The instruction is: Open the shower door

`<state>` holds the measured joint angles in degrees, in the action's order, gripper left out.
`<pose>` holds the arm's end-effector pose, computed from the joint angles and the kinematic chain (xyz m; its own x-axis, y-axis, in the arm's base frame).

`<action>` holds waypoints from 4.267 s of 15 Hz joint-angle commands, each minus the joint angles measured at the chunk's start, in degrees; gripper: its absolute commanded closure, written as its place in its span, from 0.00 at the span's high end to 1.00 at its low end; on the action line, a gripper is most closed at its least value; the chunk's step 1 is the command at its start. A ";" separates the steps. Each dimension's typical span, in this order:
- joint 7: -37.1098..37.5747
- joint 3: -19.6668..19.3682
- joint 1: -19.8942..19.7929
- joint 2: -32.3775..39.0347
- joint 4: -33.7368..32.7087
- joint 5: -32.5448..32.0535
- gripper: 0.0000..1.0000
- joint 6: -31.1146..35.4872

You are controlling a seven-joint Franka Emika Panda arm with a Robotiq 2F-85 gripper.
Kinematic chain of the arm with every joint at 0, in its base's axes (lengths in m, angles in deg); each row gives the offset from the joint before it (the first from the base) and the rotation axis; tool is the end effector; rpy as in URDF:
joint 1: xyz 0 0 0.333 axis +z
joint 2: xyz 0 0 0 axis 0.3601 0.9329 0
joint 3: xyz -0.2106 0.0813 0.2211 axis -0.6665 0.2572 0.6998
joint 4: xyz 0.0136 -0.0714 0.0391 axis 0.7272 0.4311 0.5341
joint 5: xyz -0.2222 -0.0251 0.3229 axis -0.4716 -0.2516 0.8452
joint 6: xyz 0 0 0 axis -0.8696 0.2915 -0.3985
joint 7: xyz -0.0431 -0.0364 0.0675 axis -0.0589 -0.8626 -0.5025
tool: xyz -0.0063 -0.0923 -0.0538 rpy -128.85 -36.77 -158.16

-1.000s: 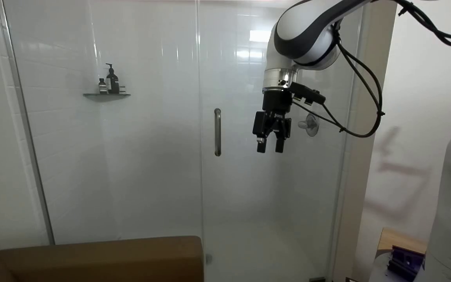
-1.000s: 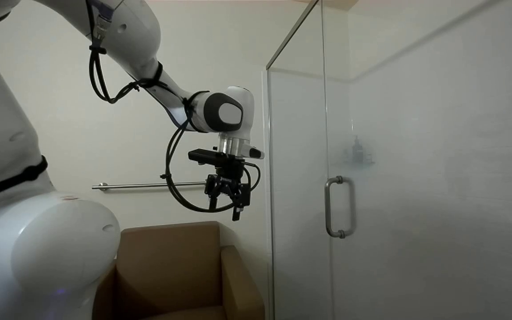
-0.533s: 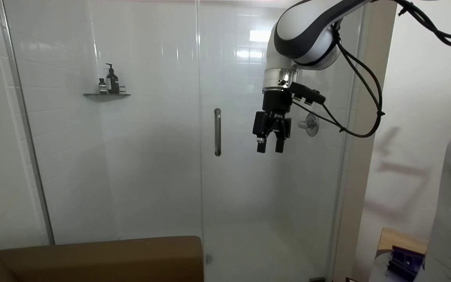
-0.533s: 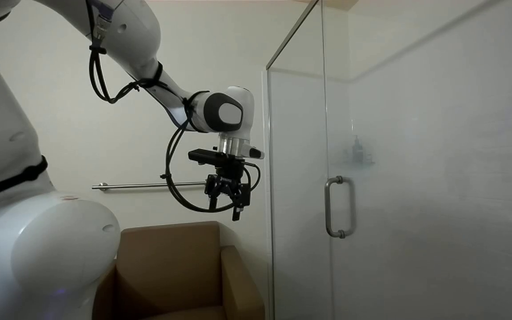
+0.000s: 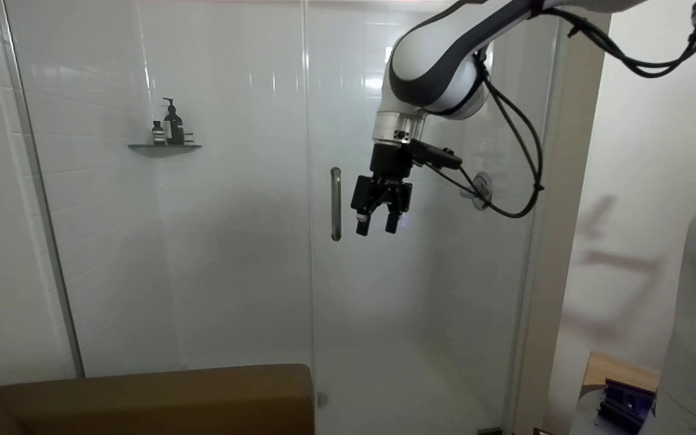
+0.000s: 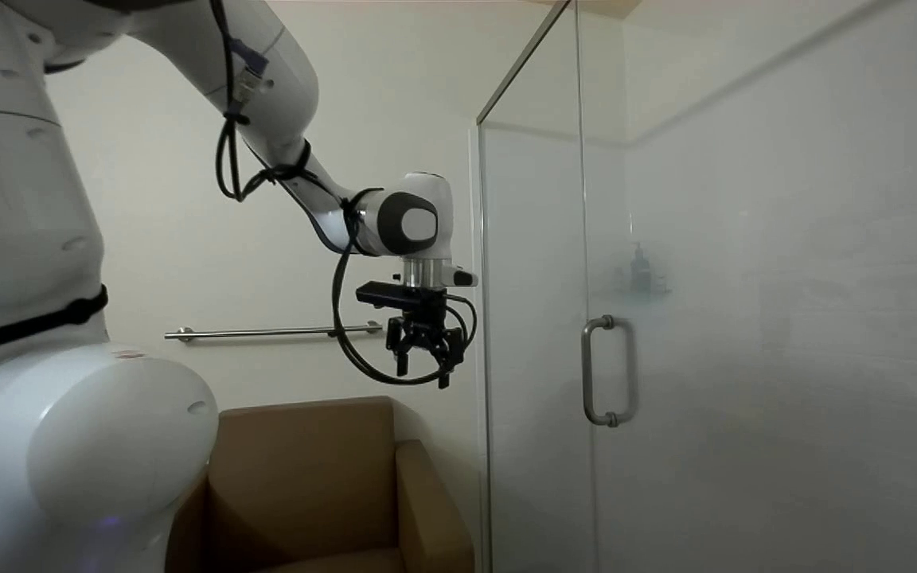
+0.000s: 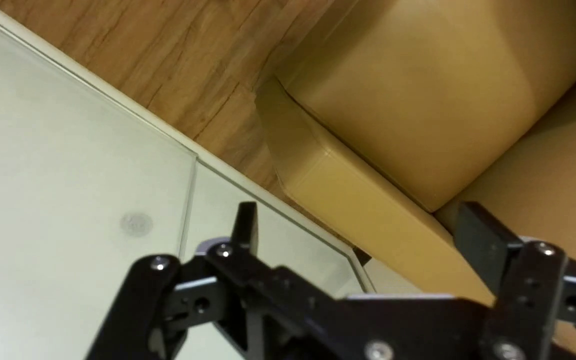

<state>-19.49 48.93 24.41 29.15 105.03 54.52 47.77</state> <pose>0.4582 0.0367 0.4334 0.9946 -0.0317 0.0991 -0.0163 -0.9882 -0.1523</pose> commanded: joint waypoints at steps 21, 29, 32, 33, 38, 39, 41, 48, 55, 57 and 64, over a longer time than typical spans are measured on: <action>61.22 -11.94 10.34 36.52 -38.82 -53.19 1.00 1.06; 68.59 -10.30 6.97 34.98 -38.81 -57.49 1.00 1.07; 70.28 -10.09 6.59 34.25 -39.13 -57.80 1.00 0.05; 71.05 -10.18 6.45 34.32 -39.04 -59.03 1.00 1.46; 73.76 -9.99 4.77 36.25 -40.56 -61.99 1.00 5.22; 74.40 -10.27 4.35 36.77 -41.11 -63.15 1.00 6.08; 75.18 -10.35 3.45 37.57 -41.83 -64.28 1.00 7.17; 73.41 -9.89 1.75 39.19 -42.96 -65.42 1.00 12.15; 70.87 -8.73 0.55 40.08 -43.30 -62.65 1.00 13.58; 70.10 -8.29 0.07 40.39 -43.41 -61.42 1.00 13.97; 70.40 -8.73 0.91 40.80 -43.80 -62.10 0.54 11.75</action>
<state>53.04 39.88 25.65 69.60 62.03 -7.74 60.43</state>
